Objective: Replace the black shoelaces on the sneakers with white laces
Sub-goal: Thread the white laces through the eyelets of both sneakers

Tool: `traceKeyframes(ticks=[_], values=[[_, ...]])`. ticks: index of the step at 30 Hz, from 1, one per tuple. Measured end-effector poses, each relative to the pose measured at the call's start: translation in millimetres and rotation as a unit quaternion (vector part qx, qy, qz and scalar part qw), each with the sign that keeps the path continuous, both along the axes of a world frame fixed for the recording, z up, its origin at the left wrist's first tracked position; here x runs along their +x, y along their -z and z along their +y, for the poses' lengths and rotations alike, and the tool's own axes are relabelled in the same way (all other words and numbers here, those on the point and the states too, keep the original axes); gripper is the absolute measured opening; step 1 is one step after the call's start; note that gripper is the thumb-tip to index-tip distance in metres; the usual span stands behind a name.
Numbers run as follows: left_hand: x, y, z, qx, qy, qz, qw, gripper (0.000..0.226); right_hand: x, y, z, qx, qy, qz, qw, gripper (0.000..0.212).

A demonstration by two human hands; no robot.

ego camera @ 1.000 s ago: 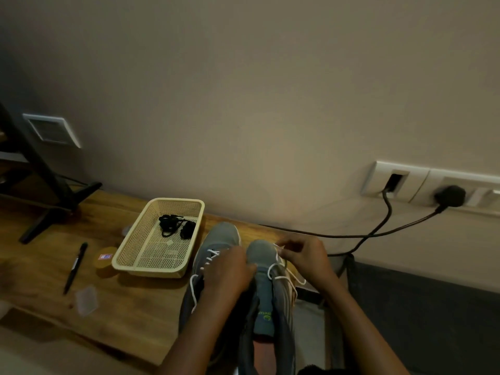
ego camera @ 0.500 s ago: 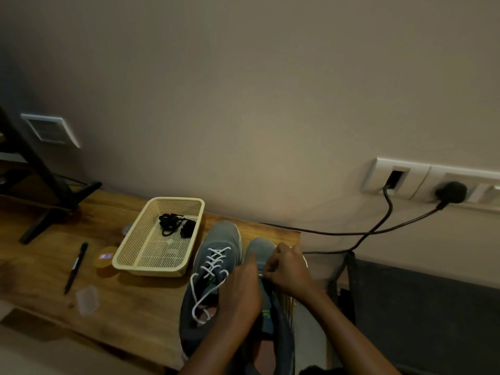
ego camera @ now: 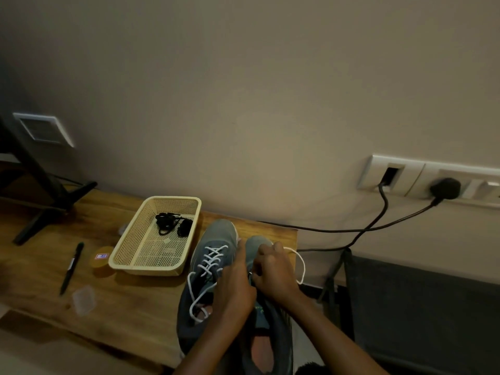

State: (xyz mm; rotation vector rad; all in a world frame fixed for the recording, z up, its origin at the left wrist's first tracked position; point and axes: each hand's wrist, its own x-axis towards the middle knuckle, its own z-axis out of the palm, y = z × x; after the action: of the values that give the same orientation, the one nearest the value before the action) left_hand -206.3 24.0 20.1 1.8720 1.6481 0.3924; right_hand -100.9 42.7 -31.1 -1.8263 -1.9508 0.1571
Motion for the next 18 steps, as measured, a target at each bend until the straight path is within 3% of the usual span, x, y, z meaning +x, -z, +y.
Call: traceKeyframes(ticks=[4, 12, 18], values=[[0, 0, 0, -0.006, 0.001, 0.005, 1.000, 0.082, -6, 4, 1, 0.007, 0.001, -0.008, 1.000, 0.004], [-1, 1, 0, -0.030, -0.014, -0.031, 0.999, 0.088, -7, 23, 0, -0.058, 0.120, 0.191, 0.973, 0.004], [4, -5, 0, -0.065, -0.010, -0.013, 0.998, 0.085, -7, 18, -1, -0.059, 0.090, 0.171, 0.979, 0.006]])
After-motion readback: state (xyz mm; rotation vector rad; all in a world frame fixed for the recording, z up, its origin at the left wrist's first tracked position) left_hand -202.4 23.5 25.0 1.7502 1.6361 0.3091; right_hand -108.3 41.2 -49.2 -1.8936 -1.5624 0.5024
